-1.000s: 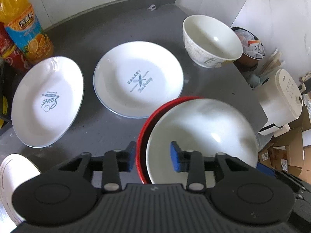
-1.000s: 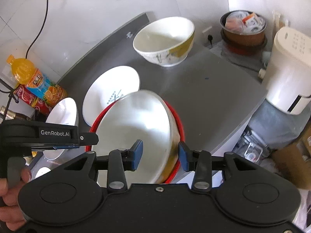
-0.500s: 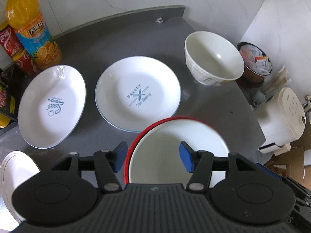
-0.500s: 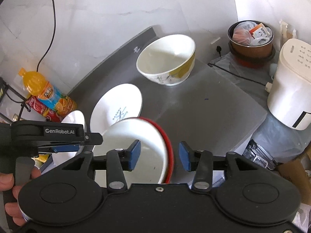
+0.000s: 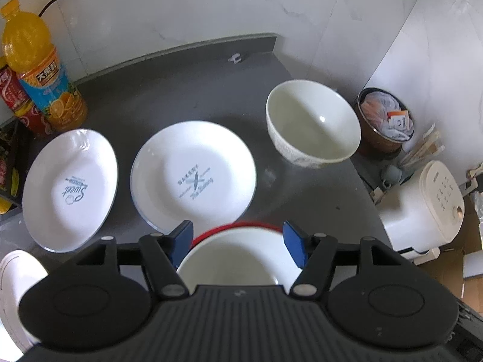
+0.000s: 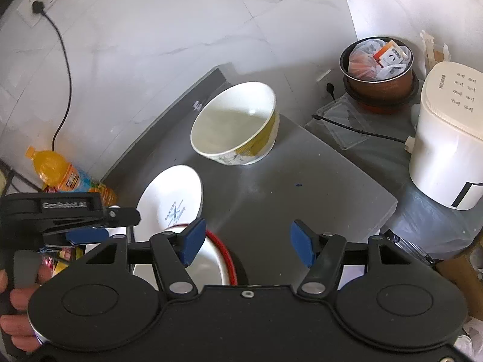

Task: Organize plates and bowls

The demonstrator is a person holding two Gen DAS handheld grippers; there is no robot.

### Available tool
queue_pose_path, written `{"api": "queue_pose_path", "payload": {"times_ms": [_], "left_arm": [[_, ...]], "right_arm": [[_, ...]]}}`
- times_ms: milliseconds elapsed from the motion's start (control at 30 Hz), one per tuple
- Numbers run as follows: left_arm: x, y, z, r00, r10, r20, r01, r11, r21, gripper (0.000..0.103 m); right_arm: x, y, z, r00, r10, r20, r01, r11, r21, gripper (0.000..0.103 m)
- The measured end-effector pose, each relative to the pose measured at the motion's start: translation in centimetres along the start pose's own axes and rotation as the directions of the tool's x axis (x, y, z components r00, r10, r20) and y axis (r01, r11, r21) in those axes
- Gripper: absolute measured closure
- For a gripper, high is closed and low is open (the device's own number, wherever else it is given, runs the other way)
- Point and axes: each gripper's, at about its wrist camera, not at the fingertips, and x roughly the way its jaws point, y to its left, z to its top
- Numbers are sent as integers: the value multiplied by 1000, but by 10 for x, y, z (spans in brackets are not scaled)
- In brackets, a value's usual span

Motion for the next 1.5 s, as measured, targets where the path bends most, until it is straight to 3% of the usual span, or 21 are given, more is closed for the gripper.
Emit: {"api": "queue_pose_path", "payload": {"times_ms": [467,800,1033,1400,1500], "left_arm": [[44,1,54,999,-35,0,35,999,6,38],[85,-16,94,999,-28,-24,28,999,24,38],[115,-29,113,998,-15,-64,16,999,27,38],[146,-34,116,996,1,-91,1,1000,25,42],[154,-33,115,994,14,-107,-12,1000,17,43]], "right_arm": [[30,-5,44,997,-9,72,5,999,50,41],[70,-27,79,996,-18,86,4,987,158,41],[94,-39,92,997,-27,68,12,977,212,41],[129,-46,99,1000,5,11,-8,959,284,41],[139,-47,97,1000,-17,-15,21,956,291,50]]}}
